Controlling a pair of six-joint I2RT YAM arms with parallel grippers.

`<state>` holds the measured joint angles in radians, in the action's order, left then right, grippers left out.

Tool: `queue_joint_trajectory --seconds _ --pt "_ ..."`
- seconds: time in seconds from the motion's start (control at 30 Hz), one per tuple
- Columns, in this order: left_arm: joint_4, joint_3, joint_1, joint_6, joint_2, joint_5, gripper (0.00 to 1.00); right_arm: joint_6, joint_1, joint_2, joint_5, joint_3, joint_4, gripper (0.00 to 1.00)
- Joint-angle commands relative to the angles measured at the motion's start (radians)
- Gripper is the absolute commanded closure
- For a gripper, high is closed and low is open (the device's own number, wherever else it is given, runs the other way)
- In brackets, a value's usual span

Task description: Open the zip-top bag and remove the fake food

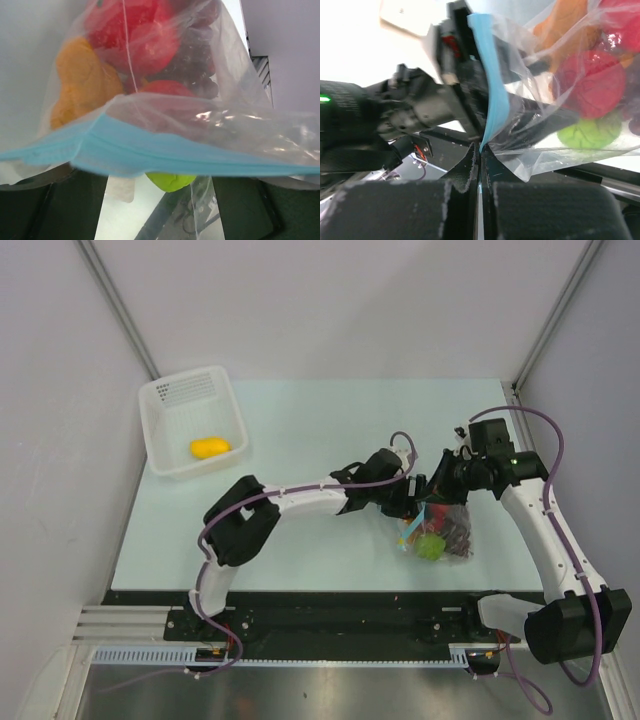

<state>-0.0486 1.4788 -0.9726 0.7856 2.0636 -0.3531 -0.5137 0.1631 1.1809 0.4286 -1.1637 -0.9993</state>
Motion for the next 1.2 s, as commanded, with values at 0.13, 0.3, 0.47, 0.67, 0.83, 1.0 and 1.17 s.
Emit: queue_joint_trajectory --seconds 0.13,0.3,0.47,0.67,0.83,1.0,1.17 --pt "0.147 0.061 -0.058 0.072 0.072 -0.055 0.19 -0.006 0.007 0.005 0.061 -0.039 0.056 1.0" --pt "0.151 0.086 -0.06 0.098 0.099 -0.006 0.16 -0.005 0.01 -0.007 0.056 -0.036 0.041 1.0" --pt "0.147 0.081 -0.058 0.095 0.098 0.035 0.21 0.003 0.012 -0.015 0.044 -0.036 0.021 1.0" --pt "0.118 0.092 -0.058 0.093 0.092 0.121 0.15 0.01 0.013 -0.029 0.036 -0.034 0.004 1.0" --pt "0.026 0.187 -0.058 0.083 0.131 0.147 0.33 0.009 0.013 -0.029 0.044 -0.034 0.004 1.0" --pt "0.012 0.207 -0.058 0.063 0.133 0.149 0.62 0.015 0.009 -0.03 0.042 -0.034 0.004 1.0" --pt "-0.031 0.18 -0.058 0.018 0.089 0.146 0.73 0.027 -0.004 -0.02 0.036 -0.034 0.01 1.0"
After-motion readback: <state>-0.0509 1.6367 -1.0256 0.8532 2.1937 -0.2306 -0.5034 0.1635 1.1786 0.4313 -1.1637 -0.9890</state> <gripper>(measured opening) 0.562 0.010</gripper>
